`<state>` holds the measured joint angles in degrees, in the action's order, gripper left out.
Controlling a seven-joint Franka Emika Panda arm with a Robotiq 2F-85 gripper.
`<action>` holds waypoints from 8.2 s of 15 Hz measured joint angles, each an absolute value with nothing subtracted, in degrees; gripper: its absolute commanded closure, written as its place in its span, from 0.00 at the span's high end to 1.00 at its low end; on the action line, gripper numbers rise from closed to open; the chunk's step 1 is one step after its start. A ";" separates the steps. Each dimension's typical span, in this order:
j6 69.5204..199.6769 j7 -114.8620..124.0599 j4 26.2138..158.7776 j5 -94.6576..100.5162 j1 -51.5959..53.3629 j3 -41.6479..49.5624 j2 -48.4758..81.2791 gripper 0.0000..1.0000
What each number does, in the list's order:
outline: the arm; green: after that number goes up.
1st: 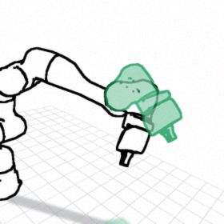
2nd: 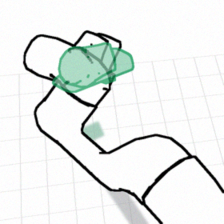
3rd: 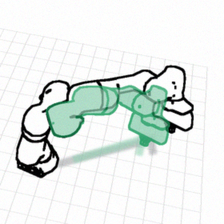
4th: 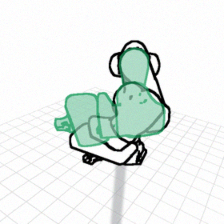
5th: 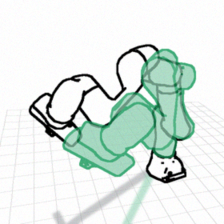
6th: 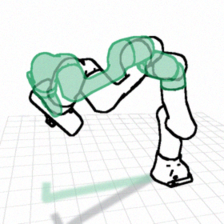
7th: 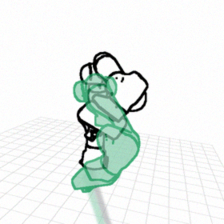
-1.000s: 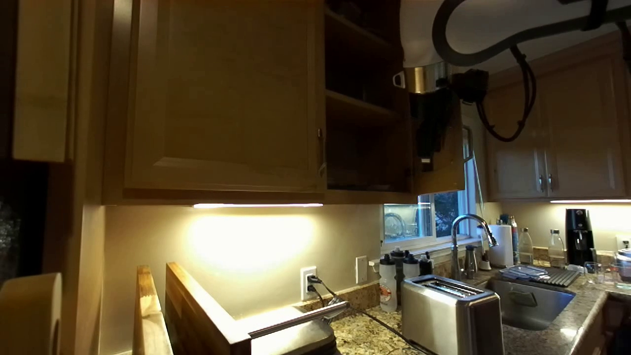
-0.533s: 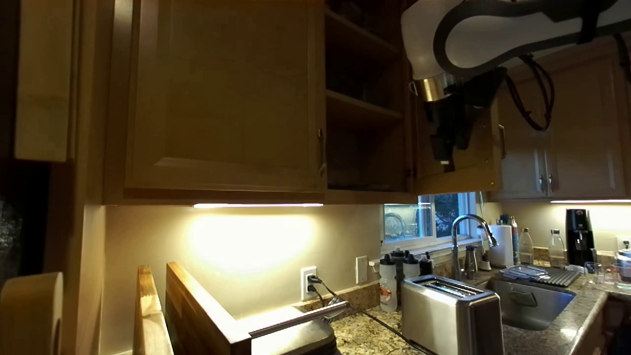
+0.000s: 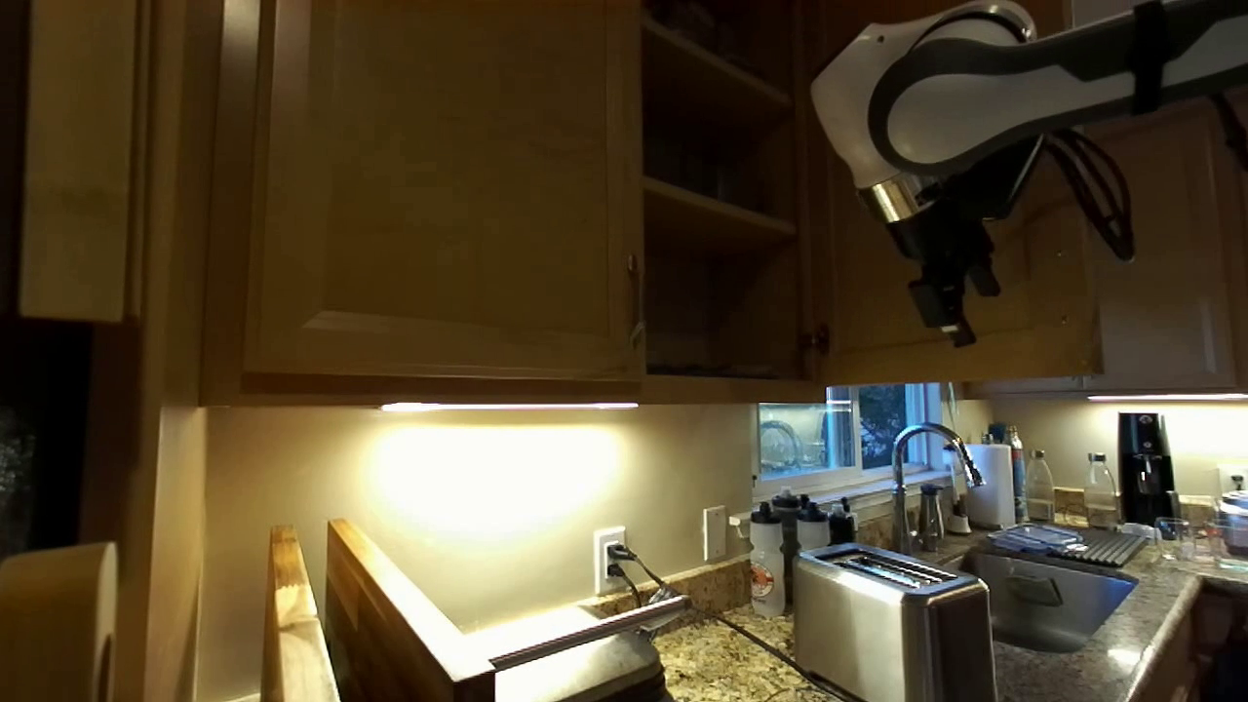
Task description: Open the cabinet doors
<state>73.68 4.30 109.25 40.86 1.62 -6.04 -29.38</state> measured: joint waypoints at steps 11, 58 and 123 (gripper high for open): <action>88.94 5.74 107.93 23.25 6.12 -4.84 -29.65 1.00; 120.48 18.60 88.14 9.98 5.62 -10.43 -7.56 0.04; 112.99 -76.97 85.38 -25.79 8.14 3.95 -4.87 1.00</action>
<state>112.99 -76.97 85.38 -25.79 8.14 3.95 -4.87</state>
